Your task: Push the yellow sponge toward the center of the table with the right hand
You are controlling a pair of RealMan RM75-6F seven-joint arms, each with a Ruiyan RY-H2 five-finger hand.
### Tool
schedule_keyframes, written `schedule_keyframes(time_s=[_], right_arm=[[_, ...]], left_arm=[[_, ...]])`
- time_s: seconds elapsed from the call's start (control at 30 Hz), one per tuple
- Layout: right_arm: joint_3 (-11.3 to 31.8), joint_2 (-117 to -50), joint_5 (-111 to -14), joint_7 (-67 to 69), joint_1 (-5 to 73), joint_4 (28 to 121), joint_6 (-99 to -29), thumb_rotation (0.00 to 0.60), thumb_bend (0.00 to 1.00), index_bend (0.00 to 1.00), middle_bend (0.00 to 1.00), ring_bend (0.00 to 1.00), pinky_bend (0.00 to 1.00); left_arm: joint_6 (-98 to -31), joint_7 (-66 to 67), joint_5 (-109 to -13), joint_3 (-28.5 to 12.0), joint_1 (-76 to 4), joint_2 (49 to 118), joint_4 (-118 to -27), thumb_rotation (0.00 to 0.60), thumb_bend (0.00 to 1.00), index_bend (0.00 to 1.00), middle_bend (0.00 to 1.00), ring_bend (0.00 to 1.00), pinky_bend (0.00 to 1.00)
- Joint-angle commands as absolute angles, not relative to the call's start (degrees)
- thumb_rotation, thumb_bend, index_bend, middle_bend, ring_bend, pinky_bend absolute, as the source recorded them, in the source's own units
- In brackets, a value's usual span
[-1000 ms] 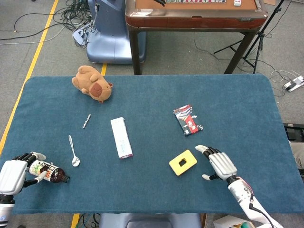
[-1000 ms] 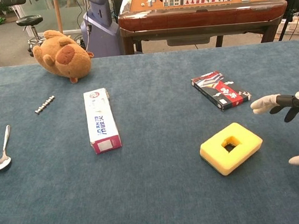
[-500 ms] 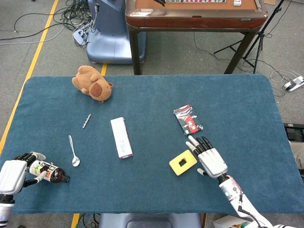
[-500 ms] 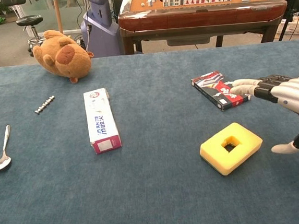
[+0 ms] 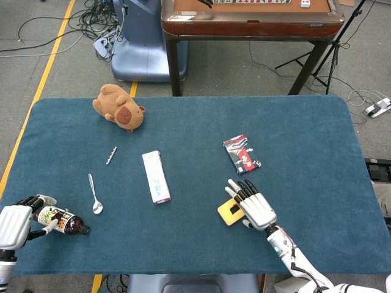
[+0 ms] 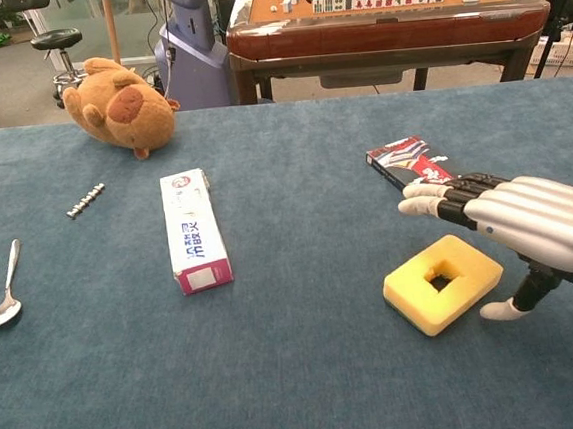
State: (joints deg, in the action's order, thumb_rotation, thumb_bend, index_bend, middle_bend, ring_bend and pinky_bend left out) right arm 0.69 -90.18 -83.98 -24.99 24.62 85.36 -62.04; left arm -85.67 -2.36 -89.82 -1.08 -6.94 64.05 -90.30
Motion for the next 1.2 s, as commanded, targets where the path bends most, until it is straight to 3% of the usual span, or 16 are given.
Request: schedule_keyframes(time_s=[0.03,1.2], right_arm=[[1.15,-91.32,-83.42,-25.63,25.25,84.81,-61.46,0.6,0.0,0.01,0.0,0.0,0.03],[6.47,-97.08,-75.5,-29.01,30.93,80.81,-57.98,0.6,0.0,0.01,0.0,0.0,0.03]], left_arm=[[-85.74,-2.6,-89.66,-1.17,-6.89,63.95,-90.25,0.6,0.22,0.43,0.46,0.44,0.51],[-86.05,-3.81,-89.29,-1.45,-6.59,63.55,-89.89,0.6,0.22,0.43,0.46,0.44,0.51]])
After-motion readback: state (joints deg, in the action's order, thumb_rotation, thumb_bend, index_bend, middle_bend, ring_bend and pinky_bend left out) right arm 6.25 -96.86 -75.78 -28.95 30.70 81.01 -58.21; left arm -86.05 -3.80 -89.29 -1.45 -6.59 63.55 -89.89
